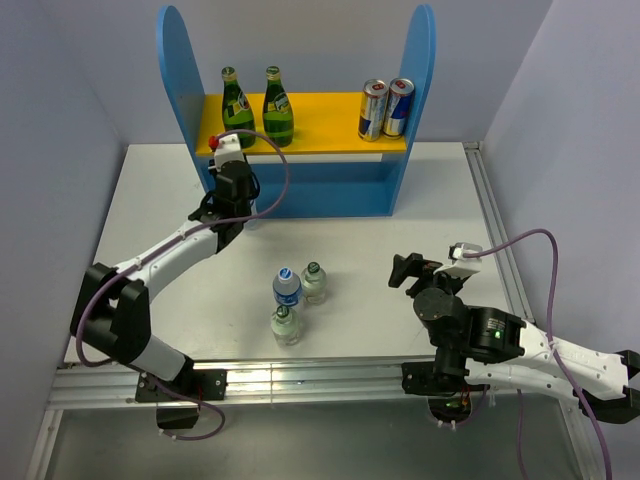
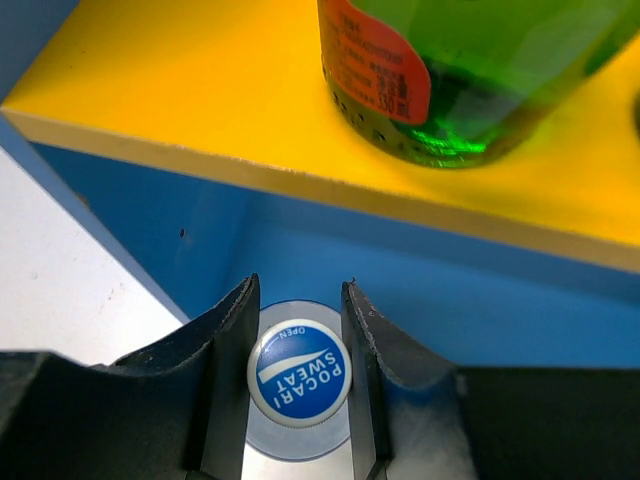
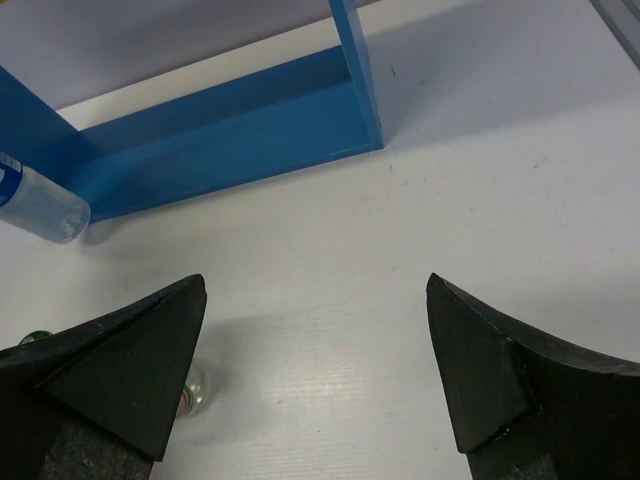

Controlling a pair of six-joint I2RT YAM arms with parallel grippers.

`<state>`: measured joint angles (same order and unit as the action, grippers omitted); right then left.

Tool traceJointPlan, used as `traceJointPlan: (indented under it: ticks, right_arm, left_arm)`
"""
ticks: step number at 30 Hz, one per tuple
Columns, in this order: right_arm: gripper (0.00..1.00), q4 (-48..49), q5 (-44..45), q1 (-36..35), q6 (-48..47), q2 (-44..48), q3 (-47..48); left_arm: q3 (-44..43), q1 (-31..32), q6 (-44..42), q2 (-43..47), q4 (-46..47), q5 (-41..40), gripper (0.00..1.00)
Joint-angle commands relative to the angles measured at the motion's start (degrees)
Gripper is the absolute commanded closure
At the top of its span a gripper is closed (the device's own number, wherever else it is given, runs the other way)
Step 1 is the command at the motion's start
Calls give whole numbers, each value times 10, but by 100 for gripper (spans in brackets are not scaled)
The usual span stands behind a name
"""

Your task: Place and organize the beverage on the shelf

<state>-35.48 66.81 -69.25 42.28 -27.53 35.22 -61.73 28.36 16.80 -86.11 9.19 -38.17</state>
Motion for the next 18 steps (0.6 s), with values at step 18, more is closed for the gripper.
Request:
traceJointPlan:
  ticks: [18]
  right_arm:
    - [2,37,10,-3,-14,-12,-5]
  left_arm:
    - [-12,-23,-32,-80,292,-36,100]
